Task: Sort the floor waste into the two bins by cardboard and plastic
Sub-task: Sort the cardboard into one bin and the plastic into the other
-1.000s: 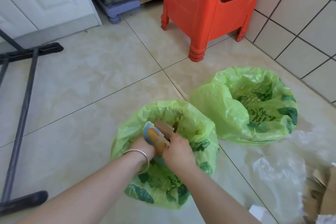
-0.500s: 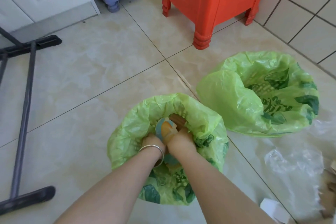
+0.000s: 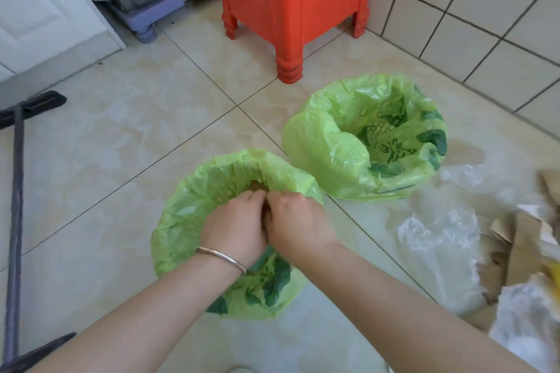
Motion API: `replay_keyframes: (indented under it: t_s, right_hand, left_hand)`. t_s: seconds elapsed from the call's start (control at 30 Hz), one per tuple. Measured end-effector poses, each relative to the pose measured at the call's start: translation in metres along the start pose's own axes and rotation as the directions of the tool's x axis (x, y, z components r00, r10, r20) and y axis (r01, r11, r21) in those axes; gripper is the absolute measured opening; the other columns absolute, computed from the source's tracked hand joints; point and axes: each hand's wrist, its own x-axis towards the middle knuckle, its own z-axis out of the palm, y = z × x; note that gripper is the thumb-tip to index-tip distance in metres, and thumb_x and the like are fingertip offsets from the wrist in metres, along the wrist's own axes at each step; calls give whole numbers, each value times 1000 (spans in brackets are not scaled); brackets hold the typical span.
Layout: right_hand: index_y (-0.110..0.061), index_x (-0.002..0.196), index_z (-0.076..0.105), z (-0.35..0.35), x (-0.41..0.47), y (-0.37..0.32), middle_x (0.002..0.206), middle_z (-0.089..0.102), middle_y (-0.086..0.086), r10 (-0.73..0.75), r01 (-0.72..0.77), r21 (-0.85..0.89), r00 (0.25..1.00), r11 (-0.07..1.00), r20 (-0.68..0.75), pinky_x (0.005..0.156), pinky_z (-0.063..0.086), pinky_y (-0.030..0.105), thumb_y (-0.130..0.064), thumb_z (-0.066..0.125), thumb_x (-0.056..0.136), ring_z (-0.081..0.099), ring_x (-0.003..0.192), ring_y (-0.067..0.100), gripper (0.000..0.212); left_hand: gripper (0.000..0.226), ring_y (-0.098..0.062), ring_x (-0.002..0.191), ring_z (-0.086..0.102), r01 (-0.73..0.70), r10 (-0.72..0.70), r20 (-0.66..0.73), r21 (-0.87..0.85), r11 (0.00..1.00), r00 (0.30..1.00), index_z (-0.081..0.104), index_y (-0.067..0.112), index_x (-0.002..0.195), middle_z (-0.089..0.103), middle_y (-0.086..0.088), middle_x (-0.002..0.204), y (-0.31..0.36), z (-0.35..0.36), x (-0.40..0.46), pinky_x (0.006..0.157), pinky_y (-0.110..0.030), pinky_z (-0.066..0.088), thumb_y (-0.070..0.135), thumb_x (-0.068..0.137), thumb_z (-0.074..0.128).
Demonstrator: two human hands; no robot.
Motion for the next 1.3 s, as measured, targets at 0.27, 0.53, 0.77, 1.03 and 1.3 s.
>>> replay_keyframes:
  t_s: [0.27, 0.53, 0.77, 1.03, 1.3]
  right_hand:
    - [-10, 72, 57, -48, -86, 113, 63, 54, 1, 218, -114, 295, 912, 949, -348, 54, 38, 33, -27, 46, 86, 50, 60, 24, 25]
    - [-11, 86, 65, 33, -170, 229, 72, 62, -1, 662, -520, 621, 749, 587, 2, 60, 40, 20, -21, 54, 91, 55, 70, 15, 15]
    - [-13, 109, 65, 106, -242, 277, 108, 64, 0, 738, -696, 432, 668, 573, 97, 79, 45, 23, -11, 48, 91, 60, 99, 19, 24]
    - [-20, 133, 41, 118, -258, 295, 127, 41, 1, 537, -547, -5, 820, 837, 197, 87, 44, 26, -18, 59, 83, 41, 120, 22, 53]
    - [-26, 148, -5, 116, -250, 309, 148, 17, 0, 437, -366, -308, 876, 878, 205, 101, 32, 32, -19, 55, 88, 27, 131, 22, 86]
  left_hand:
    - [7, -34, 89, 59, -448, 446, -49, -121, 886, 894, 52, 16, 90, 62, -6, 96, 129, -2, -1, 65, -38, 44, 19, 84, 48]
    - [29, -21, 105, 61, -146, 275, 455, -298, 943, 847, 61, 20, 112, 66, -1, 112, 209, 140, -1, 89, -27, 48, 22, 84, 58]
    - [92, -29, 127, 37, 65, -10, 519, -88, 994, 855, 22, 18, 143, 30, -10, 138, 219, 251, -38, 102, -33, 37, 41, 72, 75]
    - [107, -29, 111, 43, 48, -4, 320, -129, 990, 948, 11, 27, 147, 30, -8, 132, 224, 277, -53, 89, -35, 46, 28, 67, 81]
    - [27, -31, 96, 61, 203, -67, 430, -277, 939, 901, 60, 13, 104, 67, -10, 106, 213, 272, -28, 81, -34, 50, 26, 81, 67]
